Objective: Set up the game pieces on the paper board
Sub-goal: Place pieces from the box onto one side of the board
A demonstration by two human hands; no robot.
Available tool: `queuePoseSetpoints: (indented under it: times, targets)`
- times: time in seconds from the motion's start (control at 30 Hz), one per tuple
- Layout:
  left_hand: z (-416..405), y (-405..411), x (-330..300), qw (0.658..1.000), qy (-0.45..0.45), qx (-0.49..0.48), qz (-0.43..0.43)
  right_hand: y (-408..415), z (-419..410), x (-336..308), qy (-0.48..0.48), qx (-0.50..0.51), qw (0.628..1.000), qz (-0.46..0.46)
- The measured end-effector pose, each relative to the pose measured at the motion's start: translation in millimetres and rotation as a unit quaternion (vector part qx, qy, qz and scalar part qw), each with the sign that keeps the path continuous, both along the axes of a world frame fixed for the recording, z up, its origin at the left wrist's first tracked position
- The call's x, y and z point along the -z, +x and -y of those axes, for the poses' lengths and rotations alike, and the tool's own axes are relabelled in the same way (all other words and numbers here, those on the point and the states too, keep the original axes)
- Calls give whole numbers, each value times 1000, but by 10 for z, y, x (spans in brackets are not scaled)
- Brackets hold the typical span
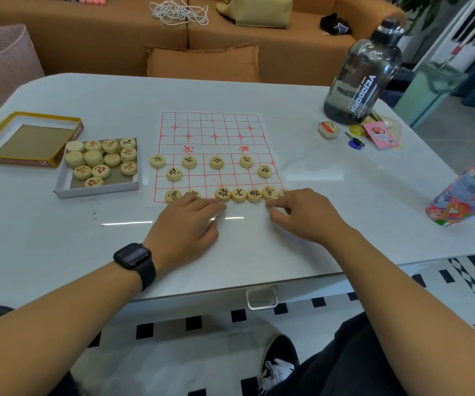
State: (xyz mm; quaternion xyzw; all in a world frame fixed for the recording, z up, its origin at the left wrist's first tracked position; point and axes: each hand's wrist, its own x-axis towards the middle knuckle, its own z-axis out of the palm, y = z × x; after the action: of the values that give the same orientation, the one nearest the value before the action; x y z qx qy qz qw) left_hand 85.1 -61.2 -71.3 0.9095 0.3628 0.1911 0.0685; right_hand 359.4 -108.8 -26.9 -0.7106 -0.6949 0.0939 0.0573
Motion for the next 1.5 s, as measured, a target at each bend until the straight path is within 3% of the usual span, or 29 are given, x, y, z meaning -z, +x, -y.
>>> queuePoseSetpoints:
  times: [0.9, 1.13, 1.33, 1.5]
  targets:
    - [-2, 7, 23, 999, 16, -10, -29, -40, -41, 56, -9, 8, 1000, 25]
    - [-1, 10, 9, 1000, 3, -11, -29, -86, -11, -8, 22, 10, 1000, -9]
    - [-19, -36, -163, 993, -57, -75, 65, -338, -120, -210, 72, -12, 995, -66]
    - [-128, -214, -322, 987, -50, -126, 85, -853, -329, -318, 101, -56, 991, -72]
